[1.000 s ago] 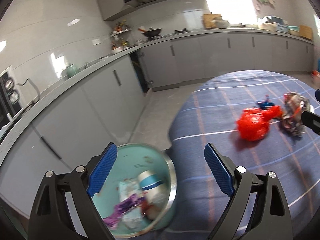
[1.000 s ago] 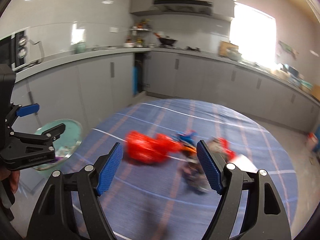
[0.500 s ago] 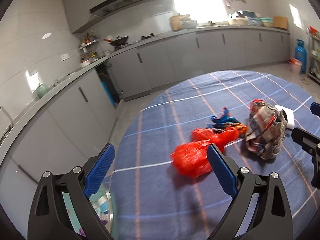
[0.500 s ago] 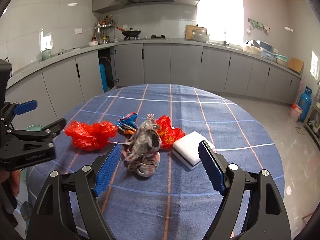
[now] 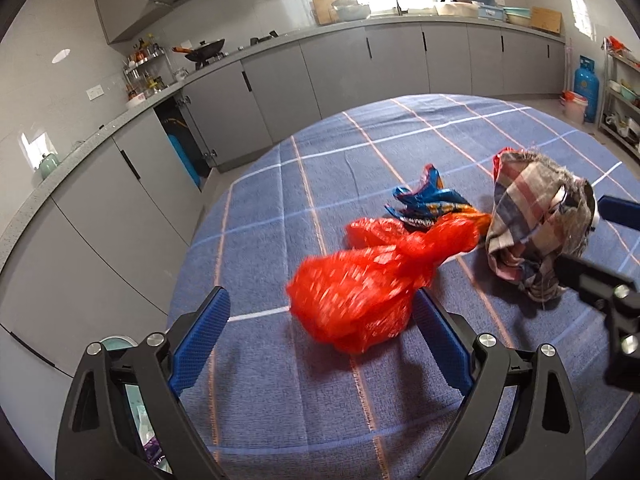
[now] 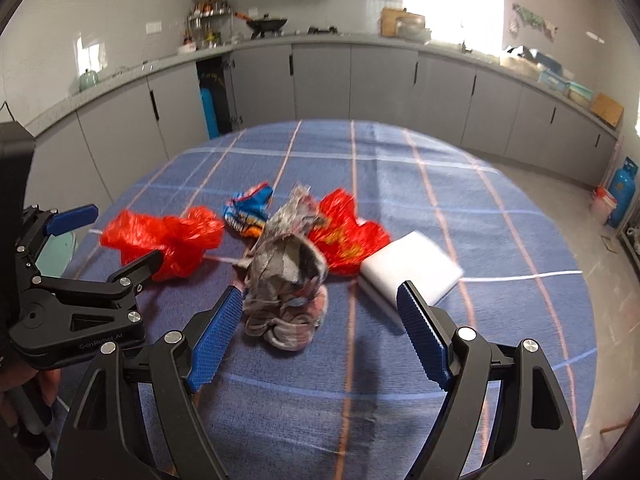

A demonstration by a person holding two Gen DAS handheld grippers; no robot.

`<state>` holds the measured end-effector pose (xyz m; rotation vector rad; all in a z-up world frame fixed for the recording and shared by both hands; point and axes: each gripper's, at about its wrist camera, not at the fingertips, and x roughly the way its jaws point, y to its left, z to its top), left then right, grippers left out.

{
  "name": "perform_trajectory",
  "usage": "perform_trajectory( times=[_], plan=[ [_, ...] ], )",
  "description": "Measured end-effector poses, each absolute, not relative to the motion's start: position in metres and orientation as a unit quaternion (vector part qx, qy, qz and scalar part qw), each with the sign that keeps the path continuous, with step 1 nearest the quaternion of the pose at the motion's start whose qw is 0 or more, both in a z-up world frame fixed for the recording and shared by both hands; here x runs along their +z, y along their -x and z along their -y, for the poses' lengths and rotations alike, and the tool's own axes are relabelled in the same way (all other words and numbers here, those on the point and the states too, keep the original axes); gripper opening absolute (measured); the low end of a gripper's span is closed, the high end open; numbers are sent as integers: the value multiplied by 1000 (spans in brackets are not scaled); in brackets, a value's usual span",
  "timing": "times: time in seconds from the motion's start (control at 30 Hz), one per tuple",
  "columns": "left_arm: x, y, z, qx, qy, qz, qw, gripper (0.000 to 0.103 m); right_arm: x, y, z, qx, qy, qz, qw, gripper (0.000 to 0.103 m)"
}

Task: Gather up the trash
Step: 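Grasp the red plastic bag with the left tool while the right tool grasps the grey cloth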

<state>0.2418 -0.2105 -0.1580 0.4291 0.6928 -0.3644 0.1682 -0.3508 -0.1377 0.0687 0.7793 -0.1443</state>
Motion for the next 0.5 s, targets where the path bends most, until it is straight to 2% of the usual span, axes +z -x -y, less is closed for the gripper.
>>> perform_trajectory(
  times=[0.07,0.13,0.17,0.23,0.3,0.4,0.5],
  plan=[
    [-161,-243,211,-181,-208,-343,898,78,-141,-173,352,-65,-39,-390,918,74],
    [-163,-243,211,-188,-206,-349,895,62,-146,-179,354,-60,-43,-404,912,62],
    [-164,-243,212,-193,-205,-353,892,58,-149,-181,354,-53,-48,-413,908,60],
    [-165,-242,212,-204,-202,-361,887,39,-152,-182,354,-36,-57,-419,905,43],
    [-164,-239,213,-208,-206,-359,886,30,-149,-179,349,-31,-49,-418,906,34],
    [-158,-231,210,-214,-205,-351,888,22,-147,-170,342,-22,-48,-415,909,29],
    [-147,-222,205,-211,-204,-334,896,21,-139,-159,338,-20,-48,-399,915,27]
  ],
)
